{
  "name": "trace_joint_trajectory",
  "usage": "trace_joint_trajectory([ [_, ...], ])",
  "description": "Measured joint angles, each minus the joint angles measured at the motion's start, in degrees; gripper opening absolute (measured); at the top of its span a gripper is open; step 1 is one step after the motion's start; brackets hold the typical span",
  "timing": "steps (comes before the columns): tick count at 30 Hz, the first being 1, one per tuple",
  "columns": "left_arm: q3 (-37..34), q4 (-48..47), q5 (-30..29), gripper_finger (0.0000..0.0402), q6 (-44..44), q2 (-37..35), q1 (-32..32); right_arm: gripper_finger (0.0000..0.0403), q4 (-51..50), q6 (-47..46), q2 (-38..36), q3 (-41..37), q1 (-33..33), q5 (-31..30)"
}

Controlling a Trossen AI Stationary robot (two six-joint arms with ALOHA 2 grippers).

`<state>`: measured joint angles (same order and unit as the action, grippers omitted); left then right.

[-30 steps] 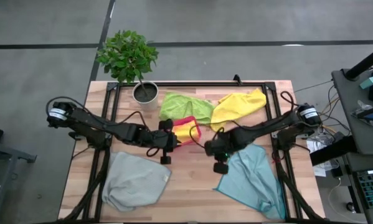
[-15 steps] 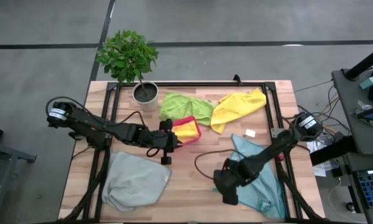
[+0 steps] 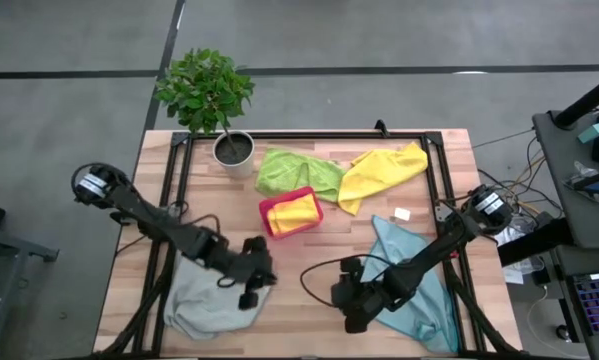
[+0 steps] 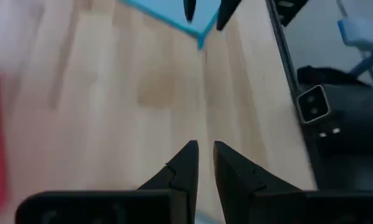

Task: Fold microfiber towels
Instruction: Fold the gray microfiber cloth

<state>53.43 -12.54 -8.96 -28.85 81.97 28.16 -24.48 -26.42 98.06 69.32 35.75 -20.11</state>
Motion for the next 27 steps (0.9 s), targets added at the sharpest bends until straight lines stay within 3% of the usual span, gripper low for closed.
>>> trace_joint_trajectory([
  [4,0.02,-4.46,-5.11,0.0035,-13.71,2.59,3.04,0.0162,1.86,4.37,0.00,0.35,-0.04,-3.78],
  [10,1.68,-7.25,-6.75,0.0029,-34.92,10.42,2.97,0.0160,2.94,7.01,0.00,0.04,-0.02,-6.26],
  [14,8.98,-16.12,-6.11,0.0005,-37.89,16.76,3.35,0.0162,2.88,7.80,0.00,-0.42,0.00,-6.97],
  [18,16.19,-28.30,-6.25,0.0009,-38.27,21.98,3.32,0.0157,2.88,8.52,0.00,-1.00,0.00,-6.96],
  [27,18.66,-28.11,-5.98,0.0082,-38.07,26.26,3.34,0.0158,4.28,9.52,0.00,-3.13,-0.02,-7.07],
])
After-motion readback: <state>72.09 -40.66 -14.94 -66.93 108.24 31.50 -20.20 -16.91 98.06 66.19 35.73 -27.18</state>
